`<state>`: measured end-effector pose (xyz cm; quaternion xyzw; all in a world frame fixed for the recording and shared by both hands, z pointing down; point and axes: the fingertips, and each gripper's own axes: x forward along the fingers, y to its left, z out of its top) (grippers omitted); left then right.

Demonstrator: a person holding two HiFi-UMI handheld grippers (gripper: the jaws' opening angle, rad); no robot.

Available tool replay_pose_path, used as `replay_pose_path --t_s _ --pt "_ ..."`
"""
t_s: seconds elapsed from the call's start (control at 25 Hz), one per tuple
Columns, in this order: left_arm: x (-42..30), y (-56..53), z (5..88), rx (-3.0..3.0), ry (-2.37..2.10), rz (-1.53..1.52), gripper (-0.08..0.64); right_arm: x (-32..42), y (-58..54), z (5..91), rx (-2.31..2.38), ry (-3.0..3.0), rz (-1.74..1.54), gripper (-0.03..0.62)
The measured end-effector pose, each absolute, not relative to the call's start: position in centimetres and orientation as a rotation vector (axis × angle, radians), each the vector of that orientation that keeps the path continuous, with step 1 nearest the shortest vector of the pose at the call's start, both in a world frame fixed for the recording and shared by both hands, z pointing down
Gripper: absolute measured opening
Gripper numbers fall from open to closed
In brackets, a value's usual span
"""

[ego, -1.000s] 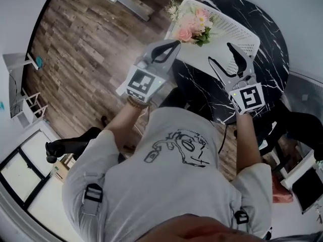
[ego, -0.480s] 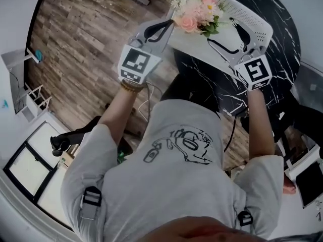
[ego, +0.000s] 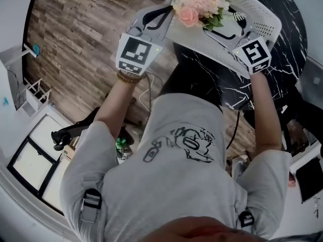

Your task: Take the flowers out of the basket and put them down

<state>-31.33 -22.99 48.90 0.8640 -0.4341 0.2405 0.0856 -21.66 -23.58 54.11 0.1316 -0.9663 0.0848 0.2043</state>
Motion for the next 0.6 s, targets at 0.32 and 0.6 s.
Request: replay_pose_path --t_s 0.32,0.6 --pt "-31.2 -23.4 49.7 2.576 -1.29 0.74 0.003 -23.9 -24.1 57.4 0.355 -2.71 0.285 0.46" --pt "-31.4 -23.5 50.2 2.575 -1.291 0.744 0.003 -25.6 -25.1 58.3 0.363 -2.77 0.293 0.479"
